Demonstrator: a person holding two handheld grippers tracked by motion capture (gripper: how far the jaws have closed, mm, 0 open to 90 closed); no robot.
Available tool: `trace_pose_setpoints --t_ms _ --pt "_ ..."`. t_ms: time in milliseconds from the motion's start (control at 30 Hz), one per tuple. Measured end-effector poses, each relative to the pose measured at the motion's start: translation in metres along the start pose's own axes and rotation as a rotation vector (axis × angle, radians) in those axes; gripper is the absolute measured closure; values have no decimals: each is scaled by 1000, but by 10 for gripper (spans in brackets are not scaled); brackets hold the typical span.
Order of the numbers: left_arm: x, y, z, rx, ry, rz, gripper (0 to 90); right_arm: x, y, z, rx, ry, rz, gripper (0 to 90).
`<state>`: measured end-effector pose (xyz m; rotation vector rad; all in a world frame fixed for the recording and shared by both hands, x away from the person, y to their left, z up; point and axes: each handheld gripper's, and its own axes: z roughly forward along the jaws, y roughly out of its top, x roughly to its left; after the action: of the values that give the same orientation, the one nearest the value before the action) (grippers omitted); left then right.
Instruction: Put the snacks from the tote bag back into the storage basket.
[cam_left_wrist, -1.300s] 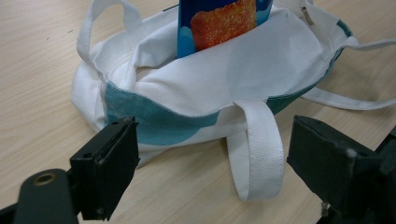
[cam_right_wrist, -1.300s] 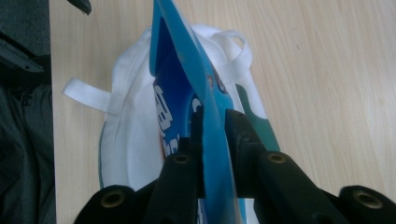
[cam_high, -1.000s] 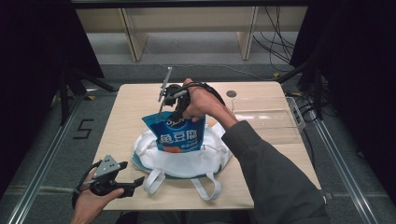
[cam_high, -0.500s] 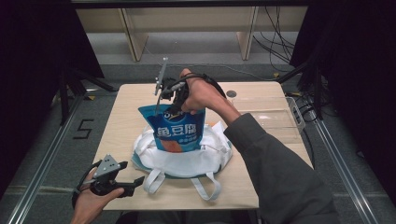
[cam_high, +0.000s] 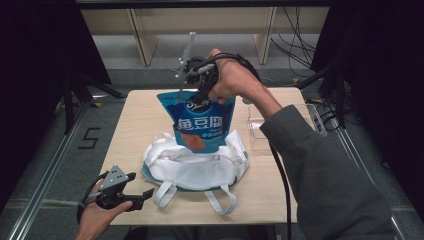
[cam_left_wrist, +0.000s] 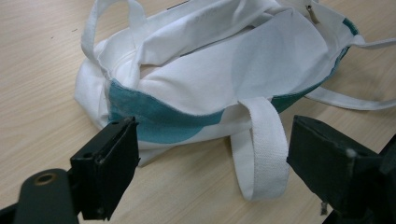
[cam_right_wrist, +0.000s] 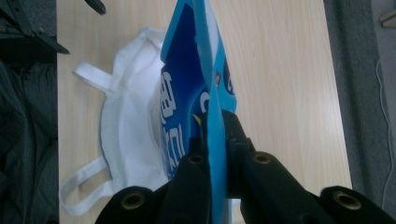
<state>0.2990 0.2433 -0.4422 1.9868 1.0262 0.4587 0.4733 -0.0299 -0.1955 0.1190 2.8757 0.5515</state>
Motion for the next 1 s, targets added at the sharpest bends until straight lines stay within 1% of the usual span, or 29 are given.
trace_pose_setpoints --t_ms 33,67,100,133,167,233,267,300,333,367,467,500,533,567,600,633,667,700,733,767,800,833,867,900,933,1000 --pt "0 0 0 1 -4 3 158 0 -3 -2 12 -5 17 900" --pt "1 0 1 2 -8 8 158 -1 -7 -4 20 -7 18 900" --pt "0 0 1 0 -8 -1 158 -2 -11 -6 33 -14 39 900" --pt "0 0 1 -2 -7 -2 157 -4 -16 -7 34 -14 39 900" --pt "0 0 1 -4 -7 -2 157 -6 -20 -8 39 -28 40 900" --pt "1 0 1 -2 -8 3 157 -8 -30 -13 43 -20 52 900" --pt "1 0 1 -2 -8 1 158 -9 -35 -16 44 -30 69 900" --pt "1 0 1 -2 -7 1 157 -11 -40 -18 44 -28 82 900" --pt "0 0 1 -2 -7 0 157 -14 -45 -20 54 -40 74 900" --pt "1 0 1 -1 -8 3 157 -15 -50 -22 59 -44 87 900" --pt "1 0 2 -8 -10 -1 157 -20 -65 -30 79 -63 95 900" --pt "0 0 3 -11 -11 -2 158 -20 -70 -32 81 -70 115 900" --pt "1 0 2 -8 -10 3 158 -22 -75 -35 86 -77 121 900" --pt "1 0 3 -7 -9 4 158 -23 -81 -37 90 -76 144 900" --pt "0 -1 3 -9 -4 4 158 -25 -86 -40 85 -84 137 900" --pt "0 -1 3 -9 -6 3 158 -27 -92 -43 87 -85 154 900" --pt "1 0 3 -4 -7 2 158 -26 -96 -45 79 -86 204 900" --pt "0 -1 2 0 -1 -3 158 -28 -101 -48 83 -96 203 900" --pt "2 0 1 12 0 12 158 -30 -105 -49 85 -91 208 900" --pt "1 -1 2 2 0 0 158 -31 -110 -51 93 -103 227 900" --pt "1 -1 2 2 0 -1 158 -33 -114 -53 98 -105 228 900" --pt "1 0 2 2 -2 6 158 -35 -118 -54 108 -113 239 900" --pt "1 0 2 1 -2 5 159 -37 -122 -56 112 -123 238 900" --pt "1 -1 2 1 0 2 159 -39 -126 -58 117 -122 254 900" --pt "2 0 2 13 1 11 159 -40 -129 -60 120 -135 272 900" --pt "2 0 2 14 0 14 159 -45 -136 -65 119 -136 279 900"
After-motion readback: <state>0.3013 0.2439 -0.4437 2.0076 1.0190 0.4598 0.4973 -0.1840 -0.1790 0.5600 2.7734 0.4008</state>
